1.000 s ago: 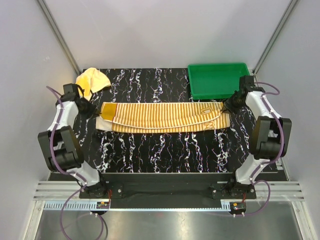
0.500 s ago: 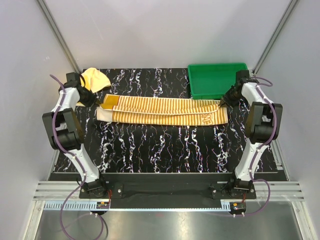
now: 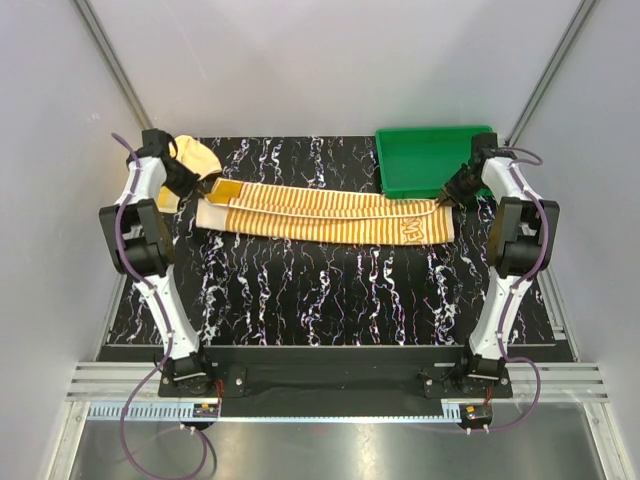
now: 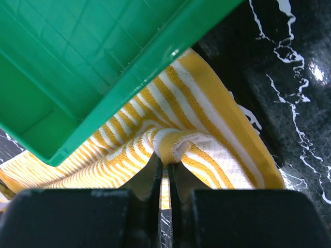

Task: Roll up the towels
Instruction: Fold the towel

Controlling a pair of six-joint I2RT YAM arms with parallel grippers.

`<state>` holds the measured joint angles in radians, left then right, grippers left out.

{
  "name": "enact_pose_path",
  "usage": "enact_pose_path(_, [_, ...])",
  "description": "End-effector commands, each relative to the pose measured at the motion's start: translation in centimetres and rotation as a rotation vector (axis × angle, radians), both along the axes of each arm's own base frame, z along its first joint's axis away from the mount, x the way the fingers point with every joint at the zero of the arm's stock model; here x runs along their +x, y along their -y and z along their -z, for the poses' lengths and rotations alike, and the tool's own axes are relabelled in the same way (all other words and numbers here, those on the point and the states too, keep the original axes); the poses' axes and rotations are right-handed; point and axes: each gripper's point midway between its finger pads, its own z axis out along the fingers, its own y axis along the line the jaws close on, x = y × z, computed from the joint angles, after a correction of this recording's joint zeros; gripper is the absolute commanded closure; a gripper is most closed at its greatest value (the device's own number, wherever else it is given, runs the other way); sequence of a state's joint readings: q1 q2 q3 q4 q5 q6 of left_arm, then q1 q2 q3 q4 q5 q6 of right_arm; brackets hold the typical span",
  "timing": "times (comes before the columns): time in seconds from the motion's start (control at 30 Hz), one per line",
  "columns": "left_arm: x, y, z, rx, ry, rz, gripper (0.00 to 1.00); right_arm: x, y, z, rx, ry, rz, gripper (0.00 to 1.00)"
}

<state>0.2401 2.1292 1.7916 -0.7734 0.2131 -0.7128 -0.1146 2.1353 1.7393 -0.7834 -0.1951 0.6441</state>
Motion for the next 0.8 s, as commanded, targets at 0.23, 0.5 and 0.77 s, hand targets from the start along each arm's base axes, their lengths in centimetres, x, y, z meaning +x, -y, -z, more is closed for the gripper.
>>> enact_pose_path(0.23, [4.6, 0.6, -4.7, 0.048, 0.12, 0.037, 1.0, -0.9, 2.4, -0.4, 0.007, 0.013, 0.044, 0.96])
enact_pose_path(0.5, [7.5, 1.5, -5.5, 0.023, 0.163, 0.05, 1.0, -0.8, 2.6, 0.1, 0.046, 0.016, 0.041, 0.94])
enact_pose_path(0.77, [10.0, 2.1, -1.8, -0.023, 0.147, 0.031, 1.0, 0.6, 2.8, 0.7, 0.06, 0.006, 0.046, 0.83])
